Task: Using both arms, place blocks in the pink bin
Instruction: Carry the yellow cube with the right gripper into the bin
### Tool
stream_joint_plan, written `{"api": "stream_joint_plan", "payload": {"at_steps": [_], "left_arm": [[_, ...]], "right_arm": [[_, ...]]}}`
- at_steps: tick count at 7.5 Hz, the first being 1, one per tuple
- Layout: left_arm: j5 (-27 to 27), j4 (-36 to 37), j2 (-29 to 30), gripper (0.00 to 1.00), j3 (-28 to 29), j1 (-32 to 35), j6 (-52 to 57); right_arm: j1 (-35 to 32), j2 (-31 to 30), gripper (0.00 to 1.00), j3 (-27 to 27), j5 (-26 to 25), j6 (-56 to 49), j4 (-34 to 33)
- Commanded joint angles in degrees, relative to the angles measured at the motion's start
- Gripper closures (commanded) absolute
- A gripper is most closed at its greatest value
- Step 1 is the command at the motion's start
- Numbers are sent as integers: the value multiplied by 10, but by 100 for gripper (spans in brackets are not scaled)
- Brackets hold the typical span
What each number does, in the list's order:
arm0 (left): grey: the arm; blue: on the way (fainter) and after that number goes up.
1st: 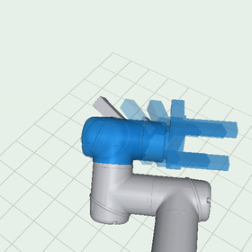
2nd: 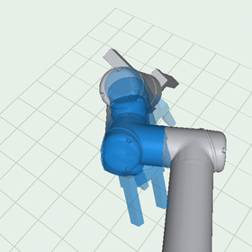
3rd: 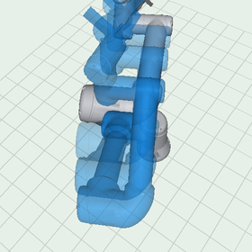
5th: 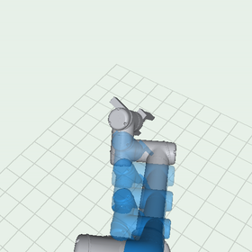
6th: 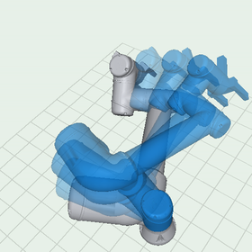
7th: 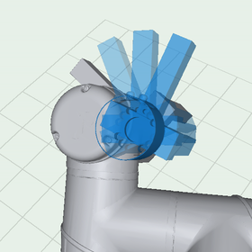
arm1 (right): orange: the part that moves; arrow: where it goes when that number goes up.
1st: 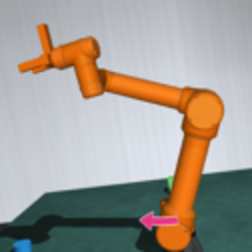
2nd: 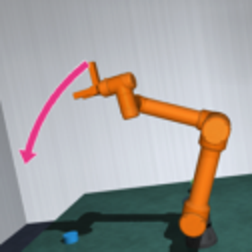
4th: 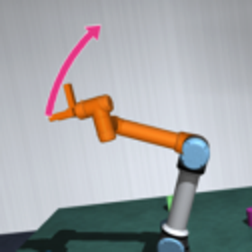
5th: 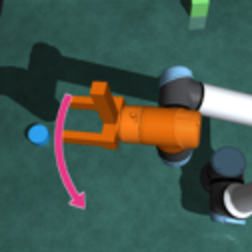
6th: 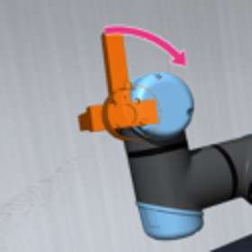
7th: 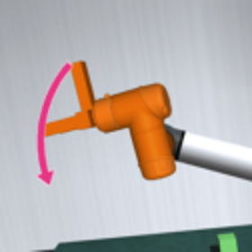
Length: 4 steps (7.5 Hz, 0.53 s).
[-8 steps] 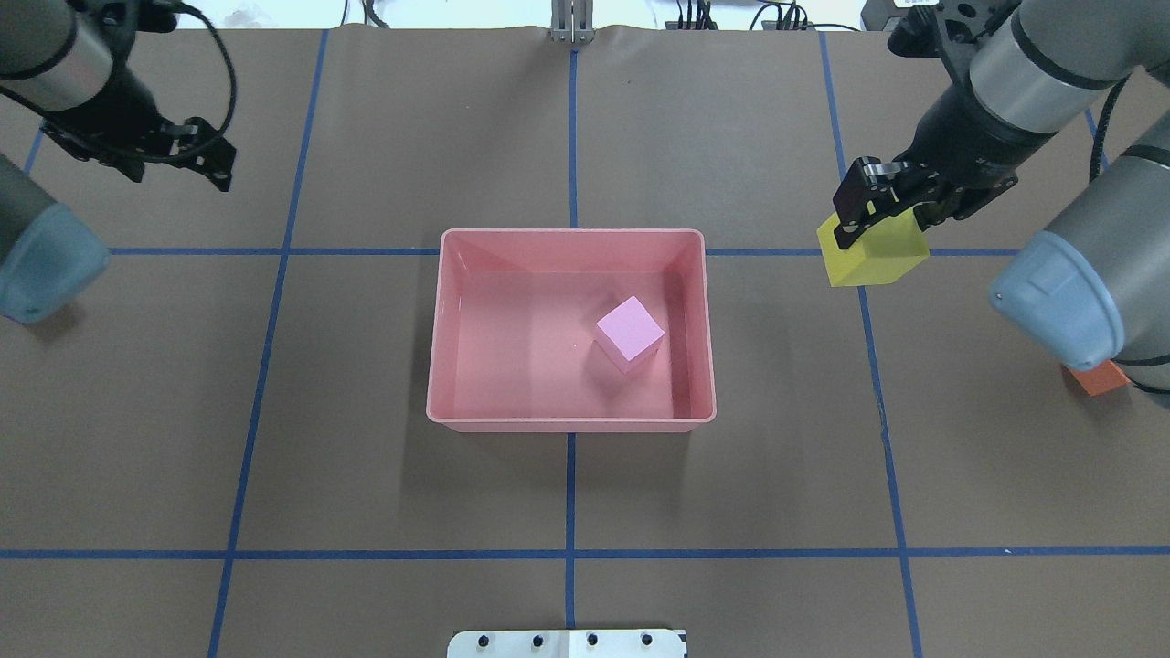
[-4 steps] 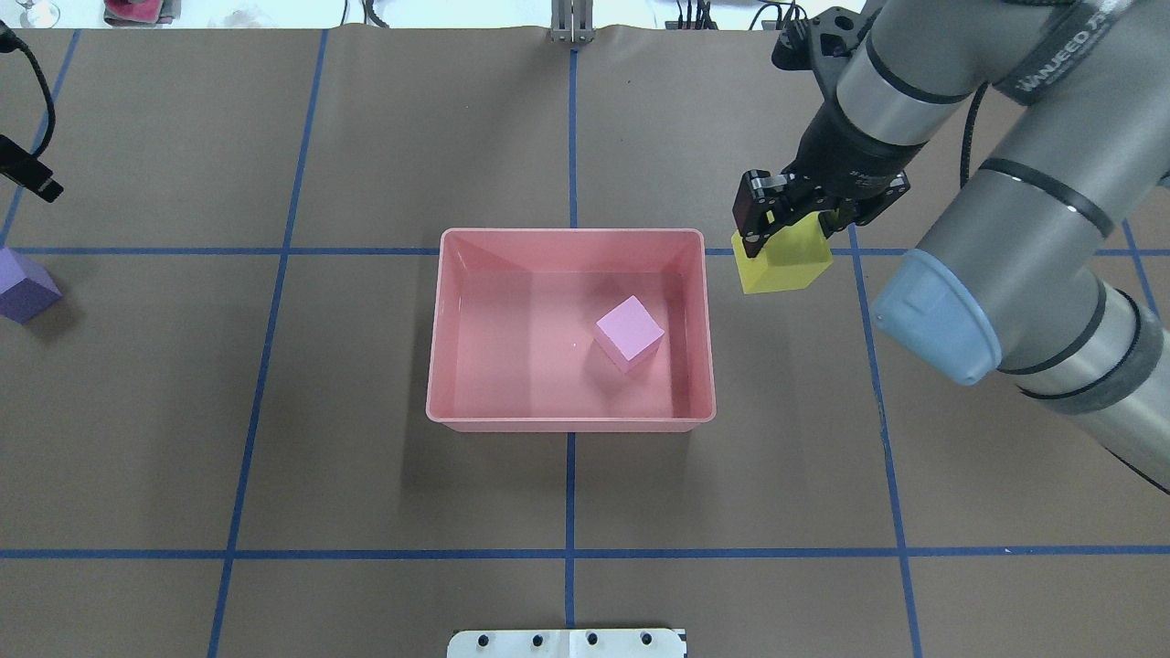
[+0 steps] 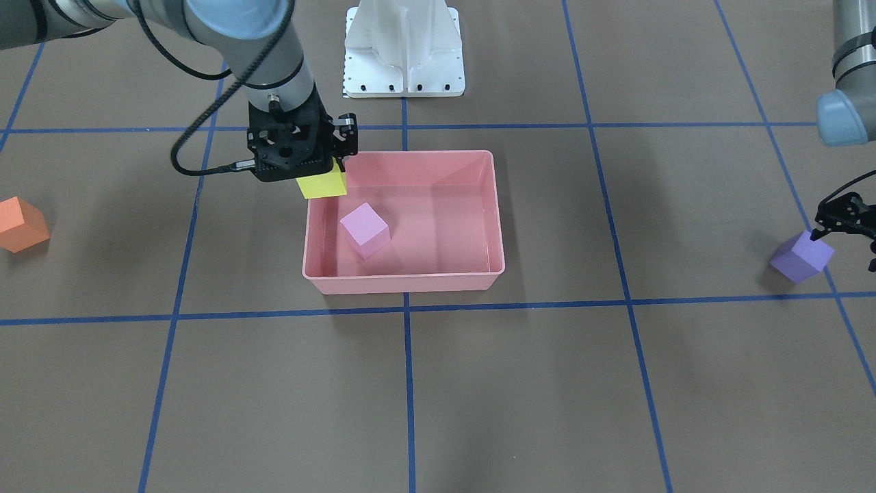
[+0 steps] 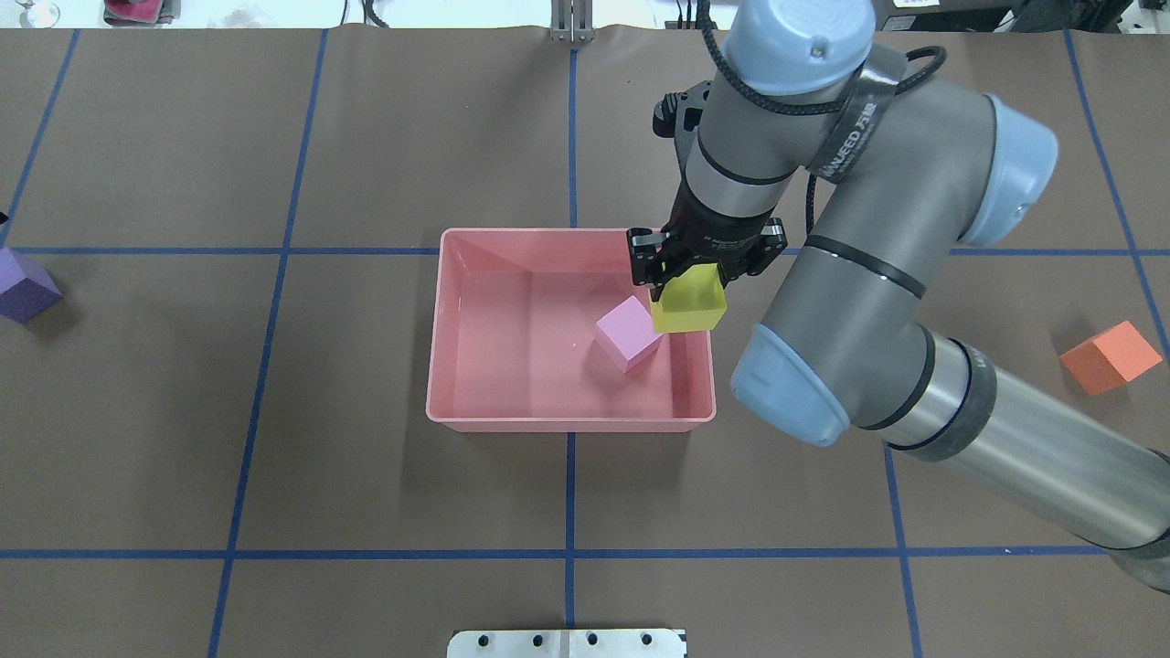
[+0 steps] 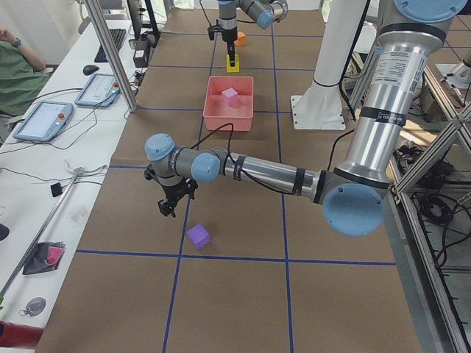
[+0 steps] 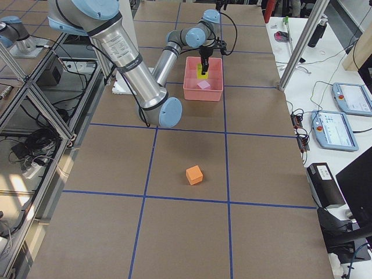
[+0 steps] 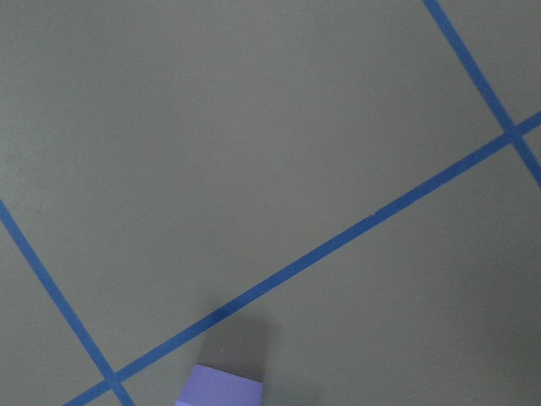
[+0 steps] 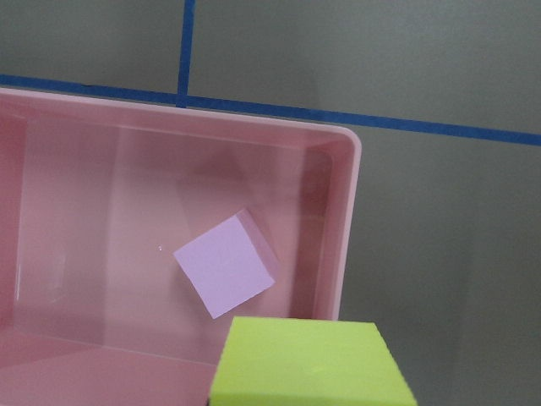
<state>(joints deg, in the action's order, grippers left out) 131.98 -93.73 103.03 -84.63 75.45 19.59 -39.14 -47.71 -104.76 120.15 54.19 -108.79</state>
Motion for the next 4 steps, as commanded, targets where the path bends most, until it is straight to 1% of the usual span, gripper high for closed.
{"api": "stream_joint_plan", "payload": {"at_steps": [1,2,3,4], "left_arm": [[0,-46,-15,0,34,0,3],[0,-47,-22,0,34,0,-1],[0,-62,-27,0,37,-1,-7],[0,-89,-41,0,41,-3,-22]], "right_arm": [[39,6,100,47,-32,29,49],[51,6,100,60,-40,31,52],[57,6,100,69,-41,34,53],[58,4,100,84,-41,34,73]]}}
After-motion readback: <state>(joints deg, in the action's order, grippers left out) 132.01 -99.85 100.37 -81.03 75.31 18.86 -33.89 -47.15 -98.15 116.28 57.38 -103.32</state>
